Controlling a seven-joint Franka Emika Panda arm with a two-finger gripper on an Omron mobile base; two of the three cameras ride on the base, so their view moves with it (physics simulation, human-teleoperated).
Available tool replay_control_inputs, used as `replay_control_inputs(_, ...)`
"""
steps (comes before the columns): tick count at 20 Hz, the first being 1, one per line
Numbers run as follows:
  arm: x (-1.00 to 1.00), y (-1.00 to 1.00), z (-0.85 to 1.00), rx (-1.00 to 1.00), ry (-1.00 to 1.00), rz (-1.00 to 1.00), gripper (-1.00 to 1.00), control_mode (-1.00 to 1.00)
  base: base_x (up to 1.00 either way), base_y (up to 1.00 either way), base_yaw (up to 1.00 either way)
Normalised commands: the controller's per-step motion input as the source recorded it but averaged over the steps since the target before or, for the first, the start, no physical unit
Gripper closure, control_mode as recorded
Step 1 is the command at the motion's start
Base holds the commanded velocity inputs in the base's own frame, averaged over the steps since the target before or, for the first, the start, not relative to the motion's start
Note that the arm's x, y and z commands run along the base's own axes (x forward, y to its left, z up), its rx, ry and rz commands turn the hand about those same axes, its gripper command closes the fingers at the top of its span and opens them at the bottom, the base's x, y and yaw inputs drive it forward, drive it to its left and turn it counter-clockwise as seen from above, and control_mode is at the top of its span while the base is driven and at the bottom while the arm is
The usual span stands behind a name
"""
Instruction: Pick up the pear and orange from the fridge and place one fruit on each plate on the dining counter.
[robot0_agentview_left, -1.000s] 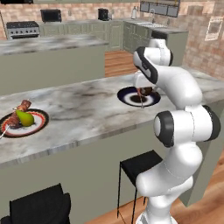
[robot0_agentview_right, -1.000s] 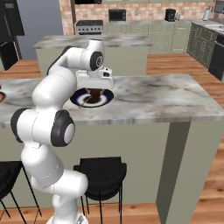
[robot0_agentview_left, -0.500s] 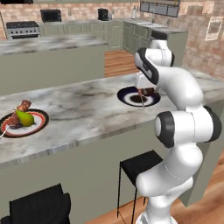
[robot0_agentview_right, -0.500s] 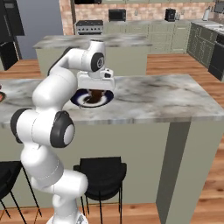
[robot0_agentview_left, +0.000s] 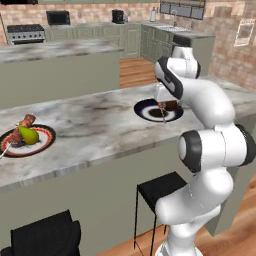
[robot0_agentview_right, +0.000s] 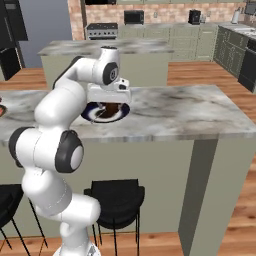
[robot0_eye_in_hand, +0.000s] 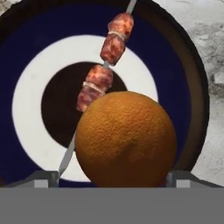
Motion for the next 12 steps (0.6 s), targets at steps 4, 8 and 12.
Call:
replay_control_inputs(4, -0.25, 0.05, 0.19, 0.0, -0.08, 0.0, -1.0, -1.0, 0.0, 0.0, 0.0)
replay_control_inputs(8, -0.42, 0.0, 0.31, 0.0, -0.07, 0.0, -1.0, -1.0, 0.0, 0.0, 0.0)
replay_control_inputs(12, -0.33, 0.0, 0.53, 0.0, -0.08, 0.0, -1.0, -1.0, 0.0, 0.0, 0.0)
